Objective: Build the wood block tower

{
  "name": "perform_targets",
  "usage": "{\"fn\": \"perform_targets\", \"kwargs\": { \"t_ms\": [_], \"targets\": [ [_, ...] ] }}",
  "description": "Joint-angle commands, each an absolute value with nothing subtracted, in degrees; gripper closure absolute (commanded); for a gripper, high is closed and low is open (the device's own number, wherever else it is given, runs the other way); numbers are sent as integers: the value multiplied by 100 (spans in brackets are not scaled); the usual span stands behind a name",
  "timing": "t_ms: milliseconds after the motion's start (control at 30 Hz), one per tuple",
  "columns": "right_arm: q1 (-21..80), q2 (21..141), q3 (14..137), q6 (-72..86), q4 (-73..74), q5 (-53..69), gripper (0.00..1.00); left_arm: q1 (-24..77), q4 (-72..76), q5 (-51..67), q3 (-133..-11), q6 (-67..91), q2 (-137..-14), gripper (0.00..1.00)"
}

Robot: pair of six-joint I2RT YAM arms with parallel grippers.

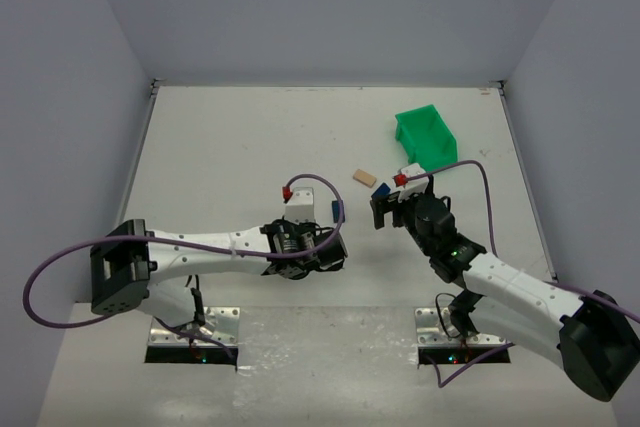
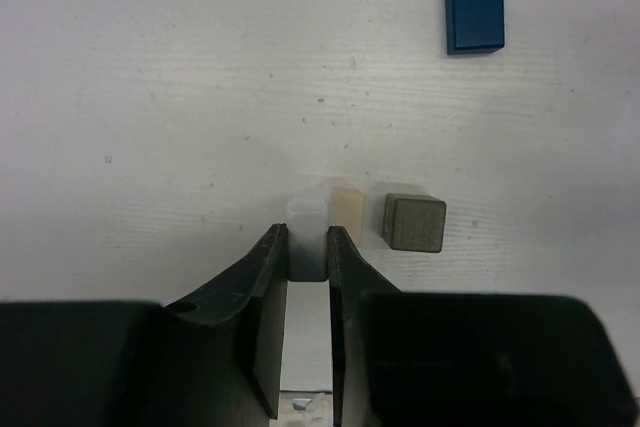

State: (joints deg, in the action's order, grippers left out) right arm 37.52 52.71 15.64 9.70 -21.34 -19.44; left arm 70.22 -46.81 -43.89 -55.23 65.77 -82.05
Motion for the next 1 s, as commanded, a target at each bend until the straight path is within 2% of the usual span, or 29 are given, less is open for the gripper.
{"fn": "perform_targets", "kwargs": {
  "t_ms": [0,967],
  "targets": [
    [3709,5272,1651,1081,-2336,-2051,1,7084,-4553,-4403,-5795,6439,-8432,100],
    [3683,5372,1688,1090,-2276,-2109,1,7082,-4511,-4280,-5836,6472,-8597,100]
  ]
}}
